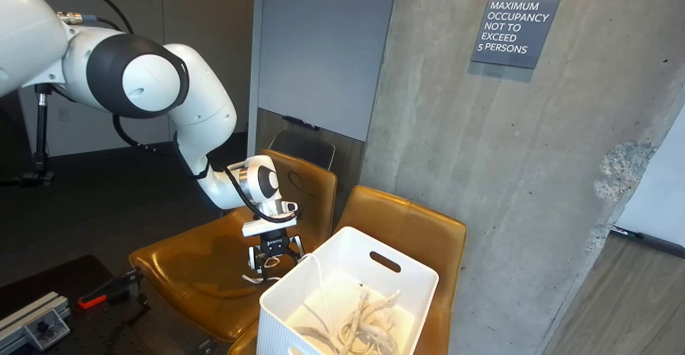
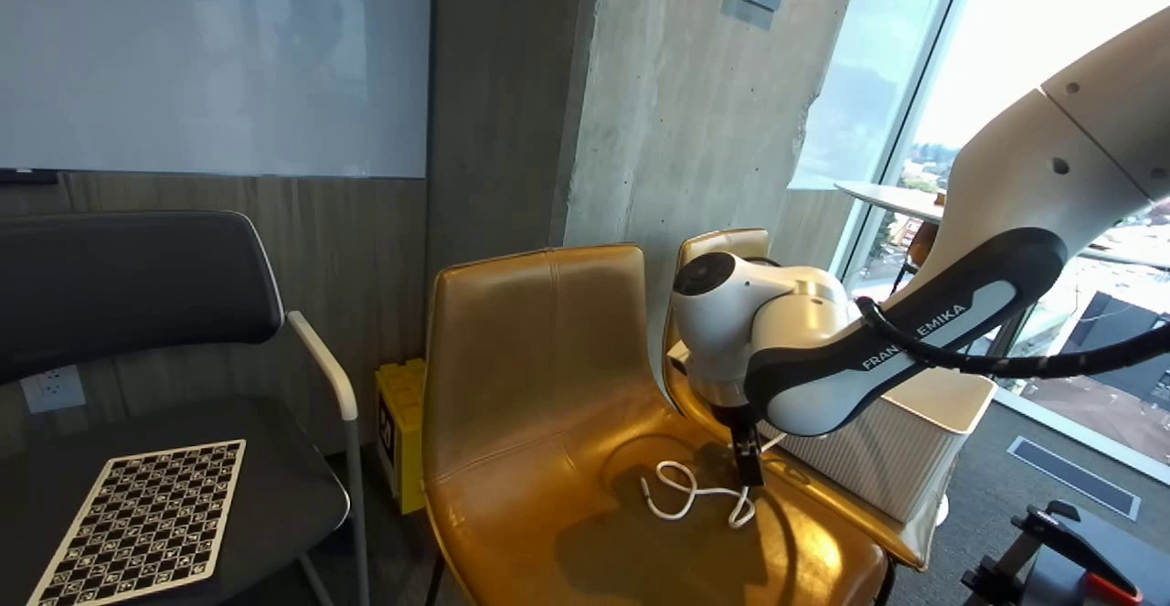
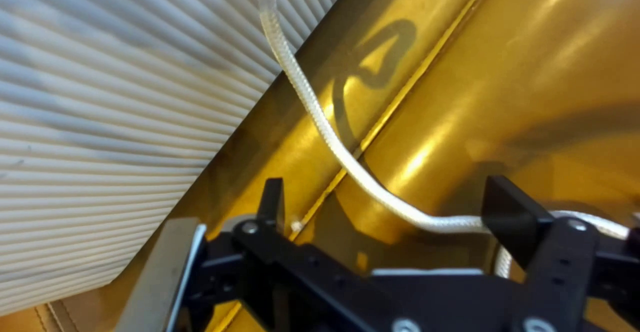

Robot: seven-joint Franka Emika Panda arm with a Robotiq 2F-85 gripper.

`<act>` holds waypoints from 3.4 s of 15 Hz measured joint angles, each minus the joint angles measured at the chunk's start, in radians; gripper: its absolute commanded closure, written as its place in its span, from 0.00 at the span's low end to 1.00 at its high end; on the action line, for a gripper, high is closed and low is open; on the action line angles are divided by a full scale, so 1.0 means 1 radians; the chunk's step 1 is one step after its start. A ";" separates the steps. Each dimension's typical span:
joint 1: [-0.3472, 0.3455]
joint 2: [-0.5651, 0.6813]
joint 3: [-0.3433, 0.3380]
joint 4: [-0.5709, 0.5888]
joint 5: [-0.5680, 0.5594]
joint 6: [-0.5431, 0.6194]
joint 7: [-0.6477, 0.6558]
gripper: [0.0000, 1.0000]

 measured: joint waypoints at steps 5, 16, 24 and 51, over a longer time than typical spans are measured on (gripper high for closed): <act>-0.017 0.030 -0.005 0.034 0.000 -0.004 -0.018 0.28; -0.041 0.031 -0.013 0.063 0.008 -0.021 -0.042 1.00; -0.055 -0.023 0.006 -0.009 0.008 -0.014 -0.049 0.99; -0.340 -0.785 -0.037 -0.081 0.476 -0.043 -0.300 0.99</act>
